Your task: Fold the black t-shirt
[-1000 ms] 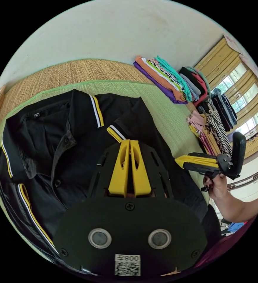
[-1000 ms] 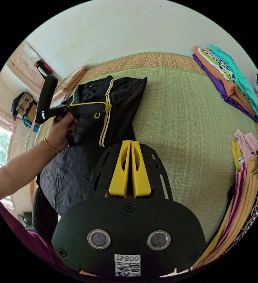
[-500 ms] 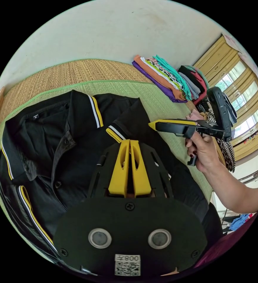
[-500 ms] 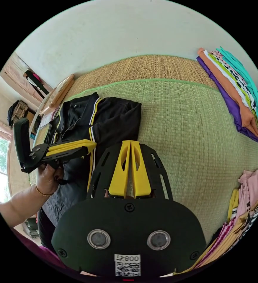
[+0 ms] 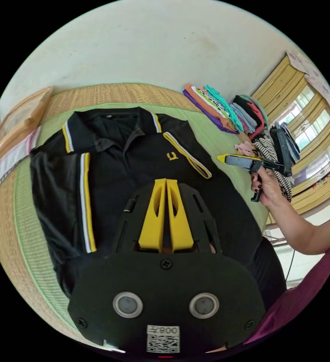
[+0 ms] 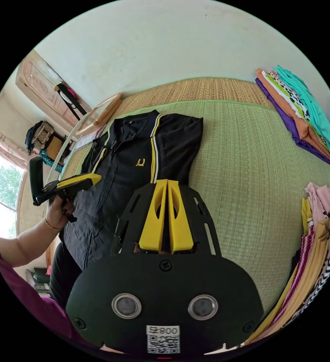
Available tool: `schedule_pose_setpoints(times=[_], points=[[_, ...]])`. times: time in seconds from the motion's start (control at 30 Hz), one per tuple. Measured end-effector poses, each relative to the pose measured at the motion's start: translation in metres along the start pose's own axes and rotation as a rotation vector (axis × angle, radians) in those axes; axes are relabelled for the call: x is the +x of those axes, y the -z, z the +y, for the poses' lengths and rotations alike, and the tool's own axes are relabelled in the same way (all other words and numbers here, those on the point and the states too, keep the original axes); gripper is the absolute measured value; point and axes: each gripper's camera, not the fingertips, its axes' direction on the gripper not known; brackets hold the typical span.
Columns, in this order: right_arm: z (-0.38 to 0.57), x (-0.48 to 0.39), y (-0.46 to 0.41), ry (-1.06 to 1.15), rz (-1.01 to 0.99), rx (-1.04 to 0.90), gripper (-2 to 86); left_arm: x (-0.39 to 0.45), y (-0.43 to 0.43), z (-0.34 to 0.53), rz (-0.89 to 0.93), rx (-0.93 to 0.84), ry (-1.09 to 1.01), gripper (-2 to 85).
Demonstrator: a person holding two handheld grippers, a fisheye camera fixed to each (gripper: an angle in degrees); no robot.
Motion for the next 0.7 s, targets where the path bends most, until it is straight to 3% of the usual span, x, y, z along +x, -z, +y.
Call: schedule_pose_setpoints(times=[0.17, 0.37, 0.7], points=[[-0.042, -0.01, -0.013, 0.029, 0.052, 0.001, 0.1, -0.089, 0.062, 0.009, -0.161, 0.06, 0.204, 0.0], [-0.104, -0.002, -0.049, 0.017, 0.164, -0.033, 0.1, -0.154, 0.063, -0.022, -0.271, 0.006, 0.284, 0.1], [-0.148, 0.017, -0.076, -0.025, 0.23, -0.025, 0.0, -0.162, 0.083, -0.07, -0.314, 0.021, 0.25, 0.1]])
